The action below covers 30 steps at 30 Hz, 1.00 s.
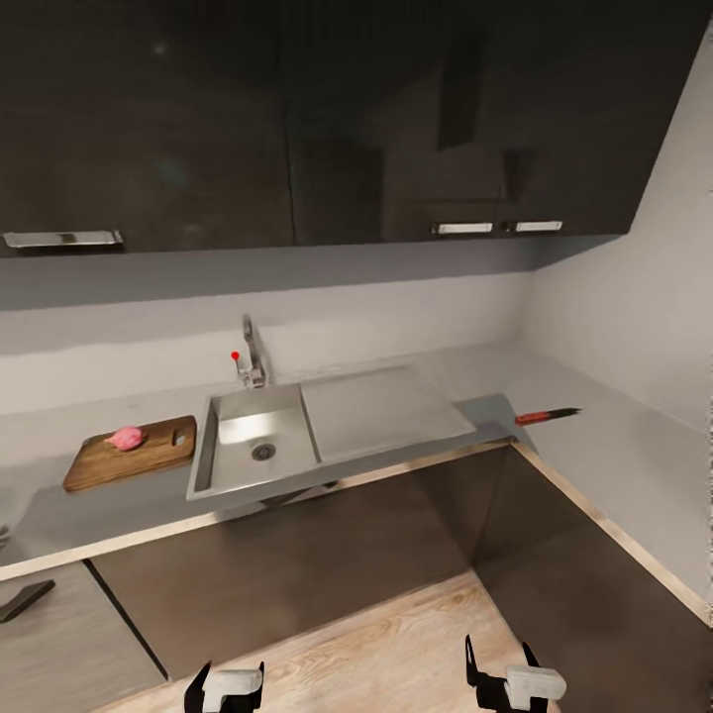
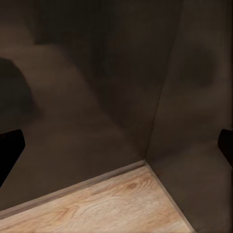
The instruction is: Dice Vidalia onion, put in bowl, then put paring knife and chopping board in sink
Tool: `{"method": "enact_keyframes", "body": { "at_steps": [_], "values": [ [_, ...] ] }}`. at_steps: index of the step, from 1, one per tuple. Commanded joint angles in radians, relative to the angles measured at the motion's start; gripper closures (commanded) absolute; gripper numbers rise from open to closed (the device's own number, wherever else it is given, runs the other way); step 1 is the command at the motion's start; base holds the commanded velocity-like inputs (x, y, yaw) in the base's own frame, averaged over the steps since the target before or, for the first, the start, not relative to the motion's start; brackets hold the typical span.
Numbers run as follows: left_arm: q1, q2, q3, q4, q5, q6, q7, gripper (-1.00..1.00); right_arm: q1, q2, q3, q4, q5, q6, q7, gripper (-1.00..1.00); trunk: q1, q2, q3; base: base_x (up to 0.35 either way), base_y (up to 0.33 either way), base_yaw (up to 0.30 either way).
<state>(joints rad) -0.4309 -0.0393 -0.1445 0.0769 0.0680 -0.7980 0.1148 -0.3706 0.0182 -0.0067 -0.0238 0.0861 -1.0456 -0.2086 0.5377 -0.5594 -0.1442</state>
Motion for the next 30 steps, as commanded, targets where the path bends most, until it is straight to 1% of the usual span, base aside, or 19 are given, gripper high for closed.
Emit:
{"method": "enact_keyframes", "body": {
  "at_steps": [1, 17, 24, 30],
  "values": [
    [-0.002, -0.001, -0.009, 0.004, 0.006, -0.005, 0.003, -1.0, -0.001, 0.0, -0.001, 0.001, 0.009, -0.002, -0.009, -1.0, 0.0, -0.002, 0.0, 0.019, -0.006, -0.11],
    [-0.002, -0.001, -0.009, 0.004, 0.007, -0.004, 0.003, -1.0, -0.001, 0.0, -0.001, 0.001, 0.009, -0.002, -0.009, -1.0, 0.0, -0.002, 0.022, 0.004, -0.001, -0.111],
    [-0.002, -0.001, -0.009, 0.004, 0.007, -0.004, 0.003, -1.0, -0.001, 0.001, -0.001, 0.001, 0.009, -0.002, -0.009, -1.0, 0.0, -0.002, 0.032, 0.169, 0.0, -0.11],
    [-0.002, -0.001, -0.009, 0.004, 0.006, -0.004, 0.003, -1.0, -0.001, 0.001, -0.001, 0.001, 0.009, -0.002, -0.009, -1.0, 0.0, -0.002, 0.039, 0.08, -0.015, -0.107]
  ]
}}
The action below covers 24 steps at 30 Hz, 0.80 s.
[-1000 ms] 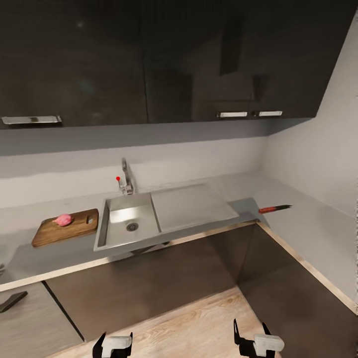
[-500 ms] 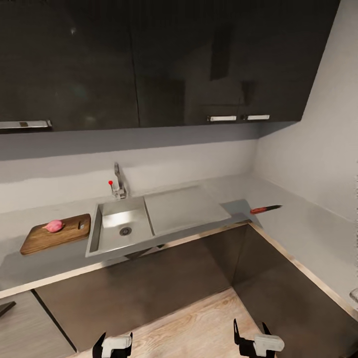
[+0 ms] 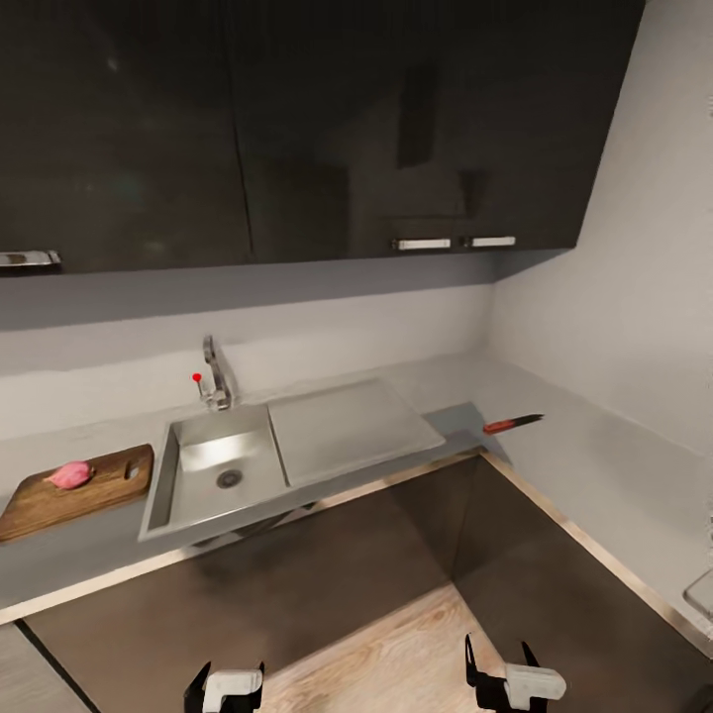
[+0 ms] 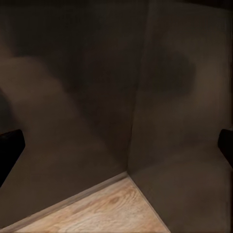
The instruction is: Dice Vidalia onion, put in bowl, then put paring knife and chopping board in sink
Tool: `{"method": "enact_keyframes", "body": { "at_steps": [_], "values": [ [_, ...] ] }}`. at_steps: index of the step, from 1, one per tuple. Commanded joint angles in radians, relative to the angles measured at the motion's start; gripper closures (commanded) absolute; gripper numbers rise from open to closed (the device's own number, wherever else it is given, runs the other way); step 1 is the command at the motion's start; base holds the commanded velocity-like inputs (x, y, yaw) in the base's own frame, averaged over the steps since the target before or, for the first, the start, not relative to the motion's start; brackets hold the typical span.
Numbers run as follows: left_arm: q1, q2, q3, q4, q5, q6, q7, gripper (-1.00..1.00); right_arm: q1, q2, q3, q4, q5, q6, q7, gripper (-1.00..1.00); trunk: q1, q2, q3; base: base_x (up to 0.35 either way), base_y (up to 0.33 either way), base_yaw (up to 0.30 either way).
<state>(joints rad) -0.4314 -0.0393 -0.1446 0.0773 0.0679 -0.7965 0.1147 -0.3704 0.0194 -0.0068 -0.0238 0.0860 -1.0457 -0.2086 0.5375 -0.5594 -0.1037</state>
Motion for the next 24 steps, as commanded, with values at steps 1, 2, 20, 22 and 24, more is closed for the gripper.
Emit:
{"method": "enact_keyframes", "body": {
  "at_steps": [1, 2, 20, 22, 24],
  "values": [
    [-0.002, -0.001, -0.009, 0.004, 0.006, -0.006, 0.003, -1.0, -0.001, 0.0, -0.001, 0.001, 0.009, -0.001, -0.01, -1.0, 0.001, -0.002, -0.001, 0.142, -0.099, -0.113],
    [-0.002, -0.001, -0.009, 0.004, 0.006, -0.006, 0.003, -1.0, -0.001, 0.0, -0.001, 0.001, 0.009, -0.001, -0.01, -1.0, 0.001, -0.002, -0.001, 0.165, -0.122, -0.13],
    [-0.002, -0.002, -0.009, 0.002, 0.006, 0.069, -0.001, -1.0, -0.001, -0.001, -0.001, 0.001, 0.011, -0.001, -0.008, -1.0, 0.001, -0.002, -0.001, 0.073, -0.058, -0.038],
    [-0.001, -0.002, -0.009, 0.002, 0.006, 0.069, -0.001, -1.0, -0.001, 0.0, -0.001, 0.001, 0.011, -0.001, -0.008, -1.0, 0.001, -0.002, -0.001, 0.0, 0.0, 0.0],
    [-0.002, -0.002, -0.009, 0.002, 0.006, 0.069, 0.0, -1.0, -0.001, 0.001, -0.001, 0.001, 0.011, -0.001, -0.01, -1.0, 0.001, -0.002, -0.001, 0.0, 0.0, 0.0]
  ]
}}
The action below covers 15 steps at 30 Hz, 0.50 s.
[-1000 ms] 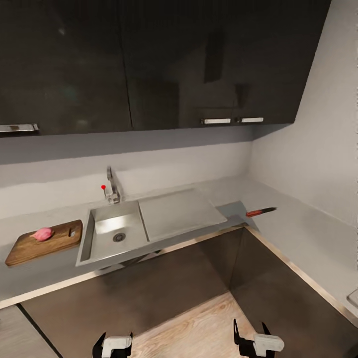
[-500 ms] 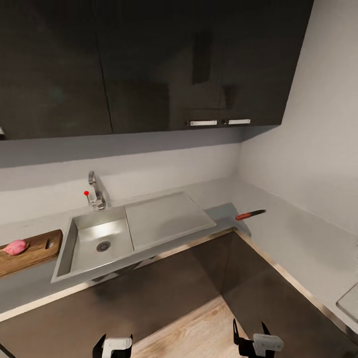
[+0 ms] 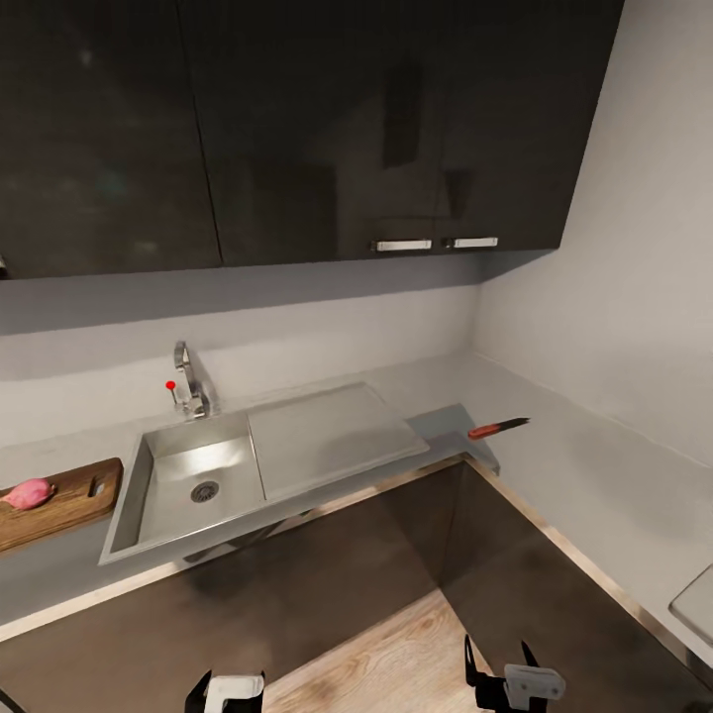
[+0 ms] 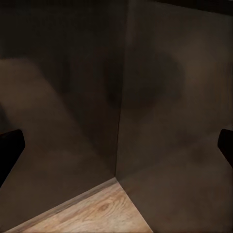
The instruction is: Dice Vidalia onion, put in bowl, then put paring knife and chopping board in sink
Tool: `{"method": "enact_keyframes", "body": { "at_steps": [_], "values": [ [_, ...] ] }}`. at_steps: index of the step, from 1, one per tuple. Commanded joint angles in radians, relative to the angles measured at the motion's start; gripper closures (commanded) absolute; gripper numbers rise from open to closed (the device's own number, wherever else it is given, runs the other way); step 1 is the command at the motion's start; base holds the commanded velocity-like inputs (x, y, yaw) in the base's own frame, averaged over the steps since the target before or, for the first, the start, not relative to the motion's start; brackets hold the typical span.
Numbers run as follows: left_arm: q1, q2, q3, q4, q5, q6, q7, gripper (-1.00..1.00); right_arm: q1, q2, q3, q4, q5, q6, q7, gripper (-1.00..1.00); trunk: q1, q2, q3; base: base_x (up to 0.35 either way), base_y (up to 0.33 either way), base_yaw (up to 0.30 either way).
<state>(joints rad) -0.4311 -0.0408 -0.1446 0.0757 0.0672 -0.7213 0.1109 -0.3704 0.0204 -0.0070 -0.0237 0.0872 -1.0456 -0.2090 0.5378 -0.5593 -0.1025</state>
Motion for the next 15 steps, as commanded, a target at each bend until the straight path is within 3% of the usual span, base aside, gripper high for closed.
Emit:
{"method": "enact_keyframes", "body": {
  "at_steps": [1, 7, 10, 12, 14, 15],
  "values": [
    [-0.002, -0.001, -0.009, 0.004, 0.006, -0.006, 0.004, -1.0, -0.001, 0.0, -0.001, 0.001, 0.009, -0.002, -0.009, -1.0, 0.0, -0.002, -0.002, 0.0, 0.0, 0.0],
    [-0.002, -0.001, -0.009, 0.004, 0.006, -0.006, 0.004, -1.0, -0.001, 0.001, -0.002, 0.0, 0.009, 0.002, -0.011, -1.0, 0.0, -0.002, -0.002, 0.0, 0.0, 0.0],
    [-0.002, -0.004, -0.009, 0.004, 0.006, -0.006, 0.004, -1.0, -0.001, 0.0, -0.005, -0.008, 0.009, 0.043, -0.019, -1.0, 0.0, -0.002, -0.002, 0.0, 0.0, 0.0],
    [-0.002, -0.007, -0.009, 0.004, 0.006, -0.006, 0.004, -1.0, -0.002, -0.001, -0.006, -0.032, 0.009, 0.145, -0.032, -1.0, 0.0, -0.002, -0.002, 0.0, 0.0, 0.0],
    [-0.002, -0.008, -0.009, 0.004, 0.006, -0.006, 0.004, -1.0, -0.003, -0.001, -0.007, -0.135, 0.009, 0.333, -0.058, -1.0, 0.0, -0.002, -0.002, 0.0, 0.0, 0.0],
    [-0.002, -0.008, -0.009, 0.004, 0.006, -0.006, 0.004, -1.0, -0.003, -0.001, -0.007, -0.167, 0.009, 0.376, -0.062, -1.0, 0.0, -0.002, -0.002, 0.0, 0.0, 0.0]
  ]
}}
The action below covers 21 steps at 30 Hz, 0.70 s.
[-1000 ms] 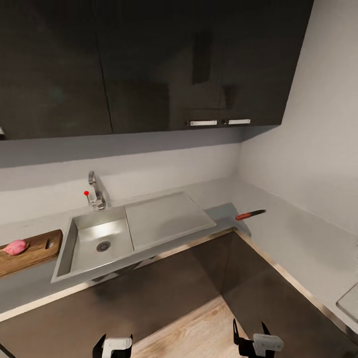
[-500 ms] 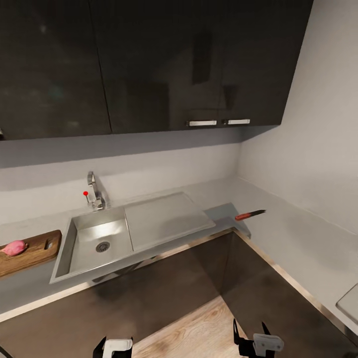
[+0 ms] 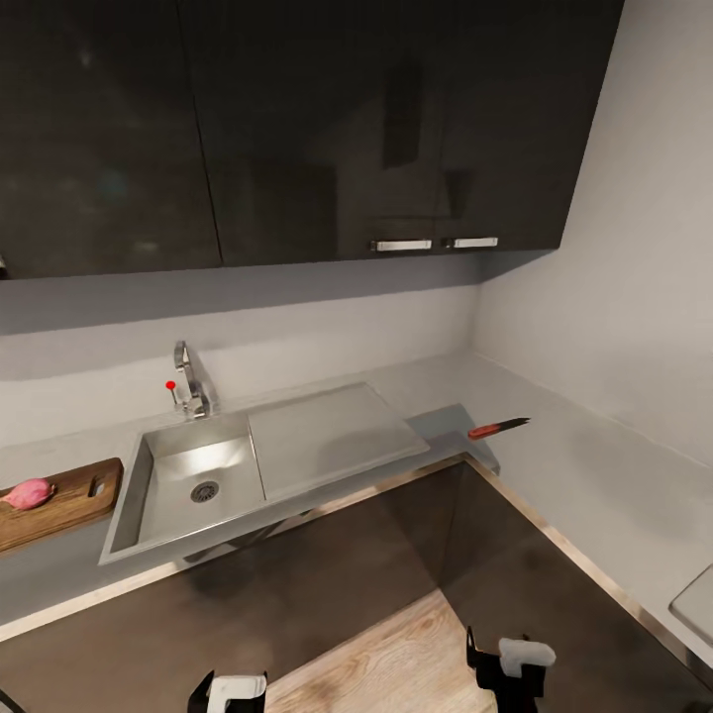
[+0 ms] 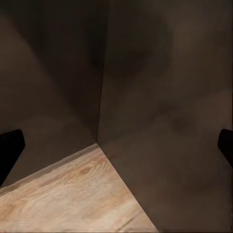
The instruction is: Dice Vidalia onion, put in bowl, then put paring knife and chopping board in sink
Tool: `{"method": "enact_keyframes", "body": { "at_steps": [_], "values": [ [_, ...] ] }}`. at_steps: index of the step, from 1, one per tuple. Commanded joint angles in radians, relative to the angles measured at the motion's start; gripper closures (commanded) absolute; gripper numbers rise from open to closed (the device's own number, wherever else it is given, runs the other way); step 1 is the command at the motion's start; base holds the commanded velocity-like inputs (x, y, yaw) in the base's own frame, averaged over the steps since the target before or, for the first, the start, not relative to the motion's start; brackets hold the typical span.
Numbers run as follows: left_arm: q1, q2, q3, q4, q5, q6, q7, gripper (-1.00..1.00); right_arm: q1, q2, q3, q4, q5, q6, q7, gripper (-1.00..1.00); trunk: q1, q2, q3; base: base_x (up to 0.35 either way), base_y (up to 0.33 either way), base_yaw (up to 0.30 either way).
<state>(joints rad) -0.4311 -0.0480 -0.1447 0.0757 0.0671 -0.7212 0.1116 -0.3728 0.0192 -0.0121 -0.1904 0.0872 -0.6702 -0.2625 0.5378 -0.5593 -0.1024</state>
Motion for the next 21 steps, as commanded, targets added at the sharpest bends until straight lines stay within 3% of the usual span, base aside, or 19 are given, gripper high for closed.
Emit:
{"method": "enact_keyframes", "body": {
  "at_steps": [1, 5, 11, 14, 15, 17, 21],
  "values": [
    [-0.002, -0.001, -0.009, 0.004, 0.006, -0.006, 0.003, -1.0, -0.001, 0.001, -0.002, -0.071, 0.008, 0.087, -0.013, -1.0, 0.0, -0.002, -0.002, 0.0, 0.0, 0.0],
    [-0.002, -0.002, -0.009, 0.005, 0.006, -0.003, 0.003, -1.0, -0.002, 0.007, -0.001, -0.348, 0.007, 0.389, -0.021, -1.0, 0.0, -0.002, -0.002, 0.0, 0.0, 0.0],
    [-0.002, -0.001, -0.009, 0.007, 0.008, 0.006, 0.004, -1.0, -0.006, 0.034, 0.001, -0.599, 0.012, 0.631, -0.034, -1.0, 0.0, -0.002, -0.002, 0.0, 0.0, 0.0],
    [-0.002, 0.0, -0.009, 0.007, 0.008, 0.092, 0.003, -1.0, -0.01, 0.048, 0.002, -0.714, 0.012, 0.744, -0.063, -1.0, 0.0, -0.002, -0.002, 0.0, 0.0, 0.0],
    [-0.002, 0.001, -0.009, 0.007, 0.008, 0.182, 0.0, -1.0, -0.013, 0.057, 0.003, -0.782, 0.012, 0.805, -0.082, -1.0, 0.0, -0.002, -0.002, 0.0, 0.0, 0.0],
    [-0.002, 0.006, -0.009, 0.007, 0.008, 0.286, -0.003, -1.0, -0.038, 0.067, 0.004, -0.855, 0.012, 0.88, -0.104, -1.0, 0.0, -0.002, -0.002, 0.0, 0.0, 0.0],
    [0.028, 0.026, -0.008, 0.007, 0.008, 0.363, -0.008, -1.0, -0.147, 0.074, 0.005, -0.912, 0.011, 1.027, -0.123, -1.0, 0.0, -0.002, -0.002, 0.0, 0.0, 0.0]
  ]
}}
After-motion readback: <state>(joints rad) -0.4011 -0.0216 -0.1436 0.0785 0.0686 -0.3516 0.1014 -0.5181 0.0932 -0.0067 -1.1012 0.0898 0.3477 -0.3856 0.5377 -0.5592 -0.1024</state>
